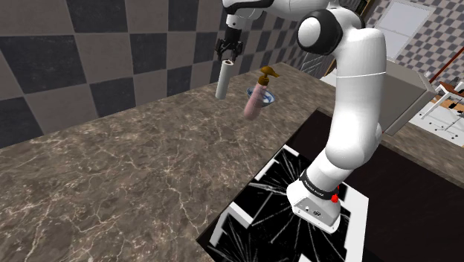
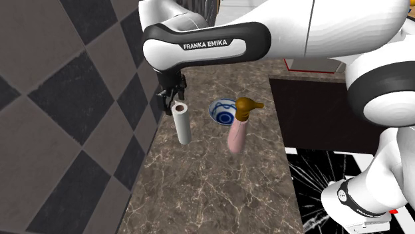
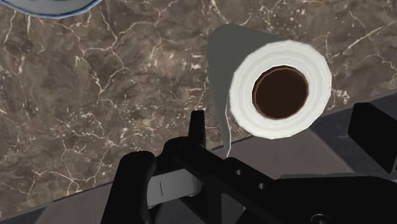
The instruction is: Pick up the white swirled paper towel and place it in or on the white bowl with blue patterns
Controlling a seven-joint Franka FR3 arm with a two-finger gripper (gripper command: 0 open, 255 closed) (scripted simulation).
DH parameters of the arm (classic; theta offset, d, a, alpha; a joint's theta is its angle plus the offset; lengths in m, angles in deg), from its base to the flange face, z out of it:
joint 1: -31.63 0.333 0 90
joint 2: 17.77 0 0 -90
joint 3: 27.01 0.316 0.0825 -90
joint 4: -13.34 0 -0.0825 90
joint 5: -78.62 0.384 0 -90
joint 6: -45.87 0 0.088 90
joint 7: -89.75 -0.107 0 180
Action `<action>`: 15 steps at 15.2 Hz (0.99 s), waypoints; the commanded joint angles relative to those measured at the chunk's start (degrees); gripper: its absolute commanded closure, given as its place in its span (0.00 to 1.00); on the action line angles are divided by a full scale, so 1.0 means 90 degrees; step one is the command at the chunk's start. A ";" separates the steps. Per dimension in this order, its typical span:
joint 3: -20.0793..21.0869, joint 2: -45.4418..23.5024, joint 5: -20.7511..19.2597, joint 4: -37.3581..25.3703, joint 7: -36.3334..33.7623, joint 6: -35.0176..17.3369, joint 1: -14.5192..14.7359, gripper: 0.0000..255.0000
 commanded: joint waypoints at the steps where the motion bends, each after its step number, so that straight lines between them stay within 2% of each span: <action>1: 0.0004 -0.0055 0.0013 0.0088 0.0020 -0.0143 -0.0005 0.00; 4: 0.0014 -0.0081 0.0027 0.0353 0.0037 -0.0433 0.0017 0.00; 12: 0.0014 -0.0081 0.0027 0.0353 0.0037 -0.0432 0.0017 0.00; 13: 0.0014 -0.0081 0.0027 0.0353 0.0037 -0.0432 0.0017 1.00; 15: 0.0014 -0.0082 0.0027 0.0353 0.0038 -0.0433 0.0016 1.00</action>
